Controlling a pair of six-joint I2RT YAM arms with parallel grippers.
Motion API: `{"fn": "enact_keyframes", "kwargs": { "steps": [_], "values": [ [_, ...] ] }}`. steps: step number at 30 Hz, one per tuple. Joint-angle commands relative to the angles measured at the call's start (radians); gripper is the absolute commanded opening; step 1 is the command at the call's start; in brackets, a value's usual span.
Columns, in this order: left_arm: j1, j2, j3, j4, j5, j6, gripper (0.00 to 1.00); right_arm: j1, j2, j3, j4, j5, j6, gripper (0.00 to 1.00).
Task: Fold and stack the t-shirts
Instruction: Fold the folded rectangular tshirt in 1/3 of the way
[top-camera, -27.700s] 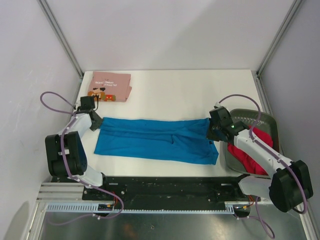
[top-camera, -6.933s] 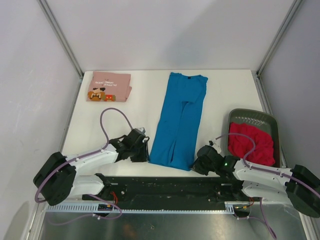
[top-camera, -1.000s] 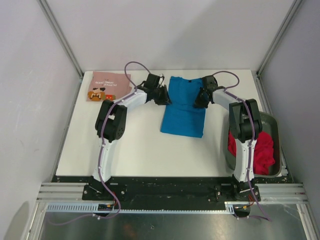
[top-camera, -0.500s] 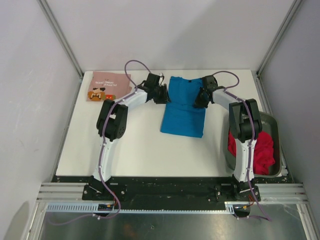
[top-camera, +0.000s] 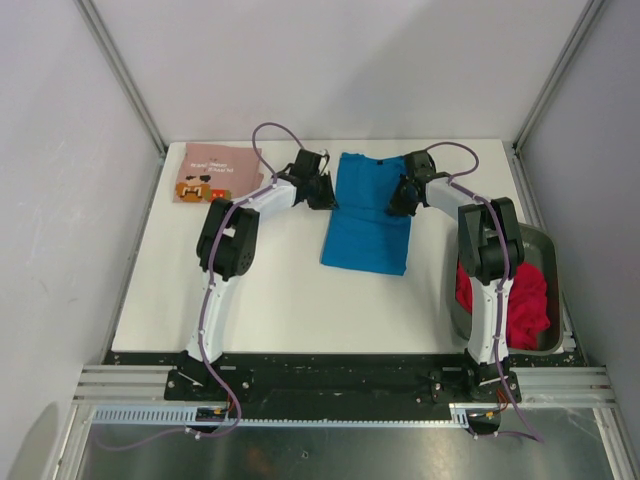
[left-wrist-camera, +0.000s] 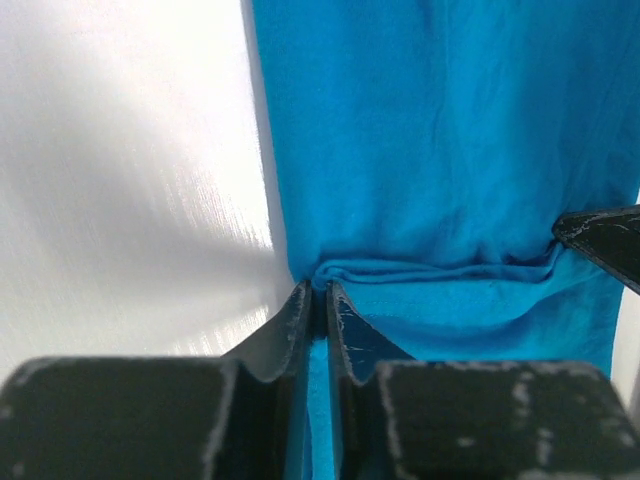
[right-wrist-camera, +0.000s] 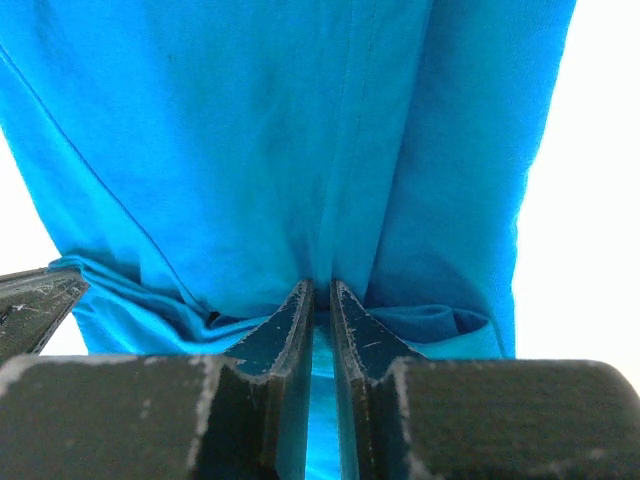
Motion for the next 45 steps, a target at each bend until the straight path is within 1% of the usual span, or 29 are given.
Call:
{"fn": "enact_keyframes", "kwargs": {
  "steps": [1, 4, 9, 14, 17, 19, 21, 23, 25, 28, 33, 35, 40, 42, 45],
  "values": [
    [0.006, -0.029, 0.029, 0.018, -0.045, 0.019, 0.09, -0.003, 0.035, 0.017, -0.009, -0.003, -0.008, 0.17],
    [0.008, -0.043, 0.018, 0.019, -0.078, 0.021, 0.05, -0.007, 0.036, 0.008, -0.009, 0.000, -0.007, 0.17],
    [0.015, -0.033, 0.021, 0.023, -0.079, 0.020, 0.06, -0.016, 0.032, 0.000, -0.009, 0.006, -0.006, 0.17],
    [0.017, -0.026, 0.032, 0.026, -0.061, 0.024, 0.21, -0.022, 0.027, 0.031, -0.011, -0.004, -0.023, 0.17],
    [0.022, -0.046, 0.032, 0.027, -0.063, 0.033, 0.40, -0.020, 0.021, 0.089, -0.034, -0.004, -0.051, 0.23],
    [0.030, -0.073, 0.021, 0.027, -0.066, 0.033, 0.50, -0.020, 0.012, 0.132, -0.055, 0.005, -0.069, 0.28],
    [0.039, -0.111, -0.010, 0.027, -0.068, 0.030, 0.56, -0.021, -0.005, 0.171, -0.081, 0.018, -0.080, 0.31],
    [0.048, -0.163, -0.057, 0.027, -0.071, 0.018, 0.57, -0.024, -0.031, 0.191, -0.099, 0.033, -0.084, 0.34],
    [0.053, -0.220, -0.116, 0.027, -0.076, 0.006, 0.57, -0.025, -0.071, 0.183, -0.109, 0.047, -0.080, 0.35],
    [0.053, -0.310, -0.227, 0.028, -0.060, -0.028, 0.53, -0.021, -0.149, 0.115, -0.122, 0.062, -0.057, 0.35],
    [0.030, -0.461, -0.432, 0.040, -0.006, -0.070, 0.46, -0.009, -0.346, -0.138, -0.106, 0.059, 0.002, 0.34],
    [0.017, -0.509, -0.506, 0.047, 0.012, -0.079, 0.41, 0.009, -0.441, -0.246, -0.101, 0.062, 0.029, 0.33],
    [-0.019, -0.576, -0.647, 0.075, 0.055, -0.092, 0.32, 0.079, -0.603, -0.476, -0.061, 0.051, 0.110, 0.26],
    [-0.031, -0.584, -0.683, 0.090, 0.070, -0.098, 0.28, 0.098, -0.641, -0.559, -0.034, 0.039, 0.146, 0.24],
    [-0.045, -0.587, -0.715, 0.104, 0.073, -0.104, 0.25, 0.118, -0.665, -0.639, 0.006, 0.026, 0.177, 0.21]
  ]
}}
